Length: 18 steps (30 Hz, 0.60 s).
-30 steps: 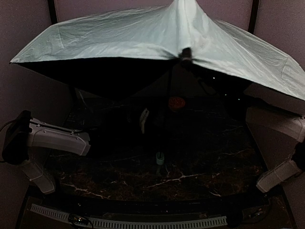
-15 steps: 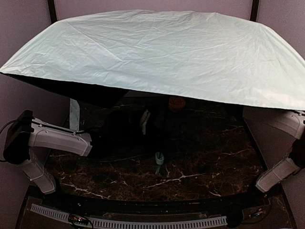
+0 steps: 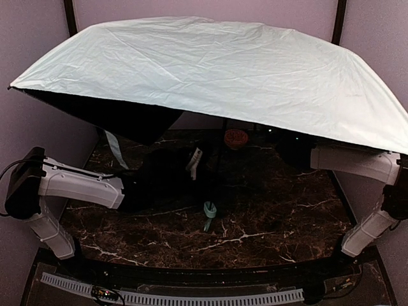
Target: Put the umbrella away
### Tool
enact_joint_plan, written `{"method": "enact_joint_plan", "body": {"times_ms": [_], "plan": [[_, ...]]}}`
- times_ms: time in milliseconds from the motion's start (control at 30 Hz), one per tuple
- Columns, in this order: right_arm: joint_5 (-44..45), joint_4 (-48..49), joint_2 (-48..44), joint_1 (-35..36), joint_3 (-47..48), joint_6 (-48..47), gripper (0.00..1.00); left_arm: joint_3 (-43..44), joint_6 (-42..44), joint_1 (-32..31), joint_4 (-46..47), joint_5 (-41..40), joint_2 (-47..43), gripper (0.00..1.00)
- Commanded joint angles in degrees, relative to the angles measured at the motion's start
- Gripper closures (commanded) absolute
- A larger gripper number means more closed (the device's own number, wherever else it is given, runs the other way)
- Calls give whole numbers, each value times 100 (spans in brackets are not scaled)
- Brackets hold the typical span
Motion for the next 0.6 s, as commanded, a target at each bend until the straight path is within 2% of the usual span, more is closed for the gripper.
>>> {"method": "enact_joint_plan", "body": {"times_ms": [0, 133, 300, 467, 567], "plan": [[735, 288, 80, 69, 114, -429, 59, 227, 180, -33, 401, -84, -103, 100], [817, 326, 9, 64, 28, -488, 68, 193, 231, -33, 406, -62, -106, 100], [845, 84, -52, 69, 173, -543, 48, 138, 248, -33, 438, -64, -99, 100], [969, 56, 18, 74, 310, -652, 49, 167, 220, -33, 434, -20, -61, 100], [979, -24, 38, 73, 418, -743, 44, 174, 228, -33, 398, -18, -51, 100]]}}
